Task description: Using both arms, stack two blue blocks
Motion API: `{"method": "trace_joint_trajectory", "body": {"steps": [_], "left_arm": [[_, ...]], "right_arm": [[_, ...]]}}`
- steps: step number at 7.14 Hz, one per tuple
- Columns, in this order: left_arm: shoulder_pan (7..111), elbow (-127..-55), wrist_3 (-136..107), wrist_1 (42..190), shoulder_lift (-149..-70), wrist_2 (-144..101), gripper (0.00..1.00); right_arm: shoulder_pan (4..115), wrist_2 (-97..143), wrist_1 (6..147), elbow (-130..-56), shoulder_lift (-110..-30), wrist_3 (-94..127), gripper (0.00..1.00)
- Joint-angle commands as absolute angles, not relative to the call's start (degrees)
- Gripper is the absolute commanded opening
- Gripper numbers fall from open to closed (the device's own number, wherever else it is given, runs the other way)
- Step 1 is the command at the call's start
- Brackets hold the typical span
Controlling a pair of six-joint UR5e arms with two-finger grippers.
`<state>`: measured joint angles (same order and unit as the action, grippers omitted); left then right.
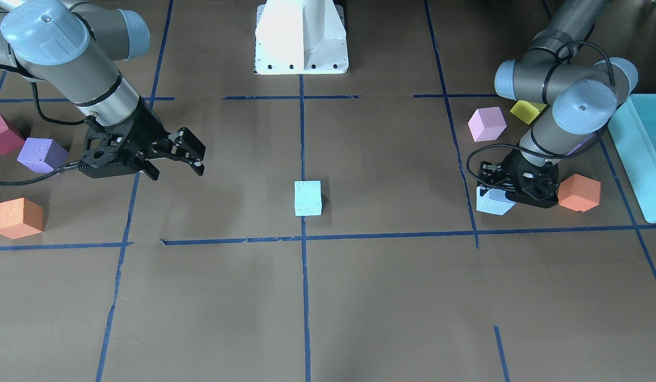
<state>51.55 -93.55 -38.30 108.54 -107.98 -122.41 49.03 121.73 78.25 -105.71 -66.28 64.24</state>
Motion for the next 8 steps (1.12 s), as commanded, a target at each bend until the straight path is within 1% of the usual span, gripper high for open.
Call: {"method": "trace_joint_trajectory", "body": {"steps": [1,2,4,5,6,7,8], "left_arm": [[49.8,-95.3,-50.4,107.8,-115.8,-122.4,0.07],[47.0,-96.0,-56.3,105.1,-118.6,-122.3,0.07],[42.0,-95.5,-58.7,93.9,-128.9,-118.4,0.07],[40.4,-93.1,-58.8,92.4,-133.0,-118.2,0.07],[39.5,-89.3,-58.8,92.3,-135.9,-118.2,0.07],[39.1,-82.3,-58.8,91.6,-141.7,-118.2,0.07],[39.1,-77.3,-58.9,89.9,-145.9,-118.4,0.07]], "right_arm": [[51.8,122.1,78.2,-106.9,-69.7,59.8,1.0],[52.7,122.1,78.2,-106.9,-71.3,56.6,1.0],[53.4,122.2,78.2,-106.9,-72.0,55.5,1.0],[53.4,122.1,78.2,-106.9,-72.1,55.4,1.0],[53.4,122.1,78.3,-107.0,-72.1,55.4,1.0],[53.2,121.6,78.2,-107.0,-72.1,55.5,1.0],[53.2,121.6,78.2,-106.9,-72.1,55.4,1.0]]}}
